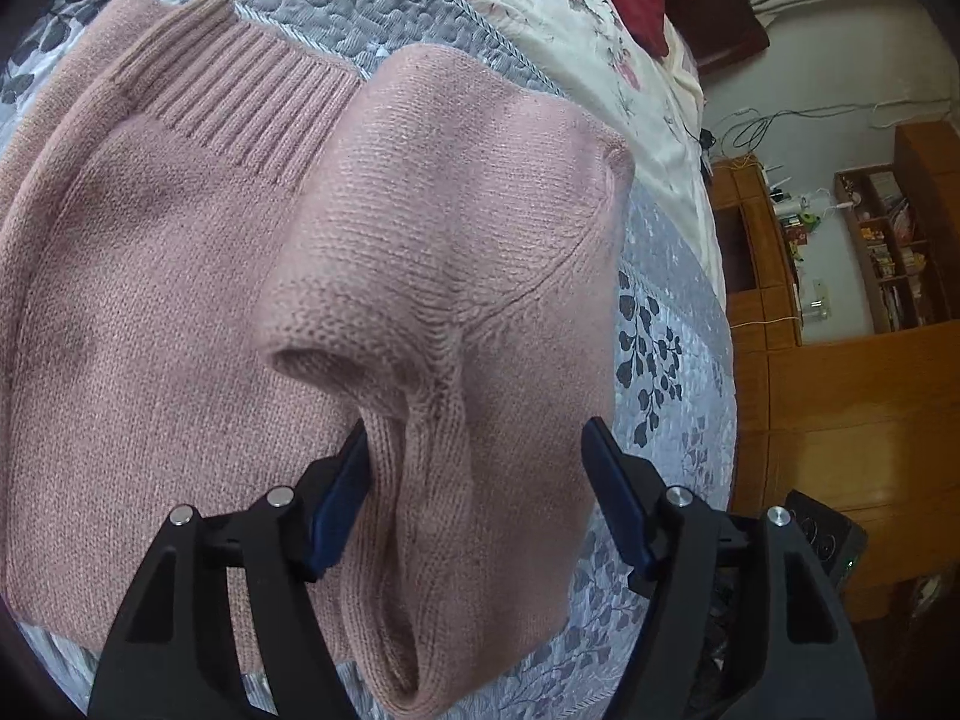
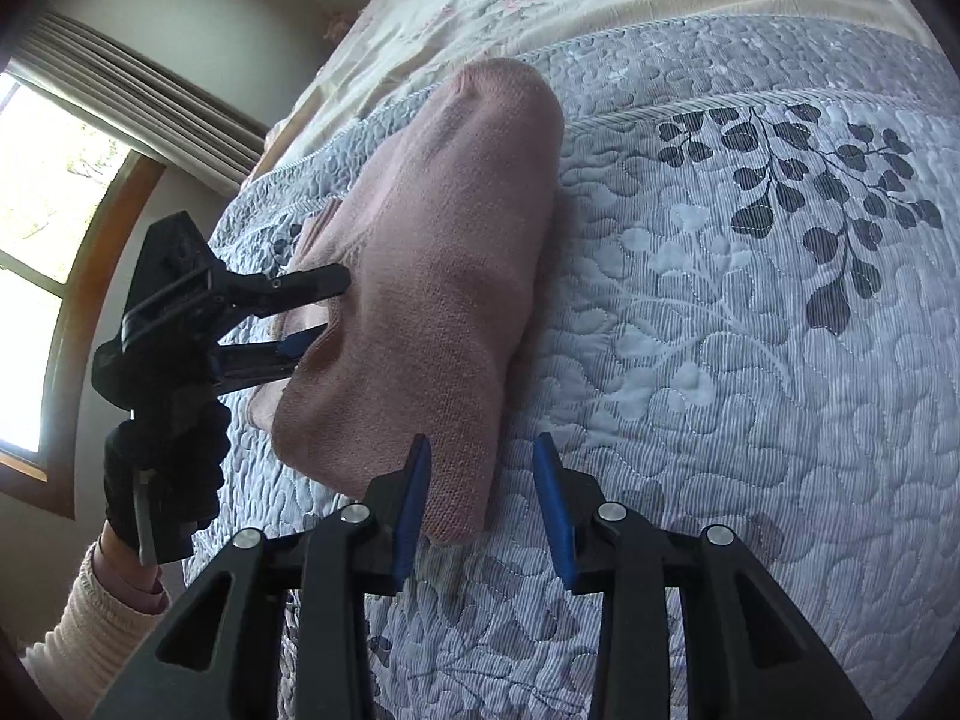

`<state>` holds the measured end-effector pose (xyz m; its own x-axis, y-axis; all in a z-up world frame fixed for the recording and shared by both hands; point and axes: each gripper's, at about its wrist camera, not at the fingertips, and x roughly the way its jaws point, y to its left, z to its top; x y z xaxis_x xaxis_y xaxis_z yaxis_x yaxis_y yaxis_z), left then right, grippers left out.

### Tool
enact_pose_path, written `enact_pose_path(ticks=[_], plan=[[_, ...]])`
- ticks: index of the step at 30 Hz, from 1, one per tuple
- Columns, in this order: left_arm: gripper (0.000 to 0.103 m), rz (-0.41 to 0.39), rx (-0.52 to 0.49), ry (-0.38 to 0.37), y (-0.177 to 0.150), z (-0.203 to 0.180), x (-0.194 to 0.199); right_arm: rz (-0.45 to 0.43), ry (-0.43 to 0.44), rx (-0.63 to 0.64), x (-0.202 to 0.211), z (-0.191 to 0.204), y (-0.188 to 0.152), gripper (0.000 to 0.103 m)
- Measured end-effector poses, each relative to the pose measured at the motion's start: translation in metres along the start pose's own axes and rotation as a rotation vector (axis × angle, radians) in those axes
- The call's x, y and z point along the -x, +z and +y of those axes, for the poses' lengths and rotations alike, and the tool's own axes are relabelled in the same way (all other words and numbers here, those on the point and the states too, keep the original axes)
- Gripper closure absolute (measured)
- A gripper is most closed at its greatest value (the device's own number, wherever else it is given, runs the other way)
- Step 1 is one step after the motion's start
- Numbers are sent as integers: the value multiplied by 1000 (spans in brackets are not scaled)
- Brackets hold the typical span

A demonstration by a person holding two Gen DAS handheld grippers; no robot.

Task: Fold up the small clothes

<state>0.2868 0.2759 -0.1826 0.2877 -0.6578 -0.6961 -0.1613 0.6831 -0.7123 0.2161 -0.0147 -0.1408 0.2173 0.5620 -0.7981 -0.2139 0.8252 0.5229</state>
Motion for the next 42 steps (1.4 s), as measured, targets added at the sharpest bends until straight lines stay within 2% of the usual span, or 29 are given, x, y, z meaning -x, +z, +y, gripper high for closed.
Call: enact_pose_path(ticks=[4, 7, 8, 9, 10, 12, 15, 22, 27, 31, 35, 40, 42], plan=[[36, 0, -1, 12, 3, -2, -7, -8, -4, -4, 3, -4, 0, 67], [36, 6, 34, 6, 10, 3, -15, -11, 0, -13, 4, -6, 0, 67], [40, 1, 43, 3, 11, 3, -15, -12, 2, -14, 5, -6, -1, 67], [53, -7, 44, 20, 12, 2, -15, -13, 1, -15, 6, -7, -2, 67], [58, -13, 42, 40, 12, 3, -14, -12, -2, -16, 6, -8, -2, 67], [83, -38, 57, 21, 10, 5, -8, -10, -5, -21, 6, -10, -3, 67], [87, -83, 85, -24, 7, 6, 4, -9, -7, -30, 5, -11, -5, 67], [89, -225, 17, -104, -1, 0, 63, -4, 0, -10, 2, -1, -5, 67], [89, -298, -21, -67, 0, 17, 115, 7, 12, 28, -6, 16, -2, 67], [89, -324, 11, -28, 4, 51, 144, 24, 26, 68, -19, 35, 0, 67], [89, -333, 13, 14, 4, 83, 153, 46, 42, 104, -32, 55, 1, 67], [88, -276, 21, 71, 0, 113, 131, 66, 91, 87, -48, 71, 7, 60], [85, -255, 33, 81, -2, 122, 122, 80, 118, 65, -57, 75, 8, 58]])
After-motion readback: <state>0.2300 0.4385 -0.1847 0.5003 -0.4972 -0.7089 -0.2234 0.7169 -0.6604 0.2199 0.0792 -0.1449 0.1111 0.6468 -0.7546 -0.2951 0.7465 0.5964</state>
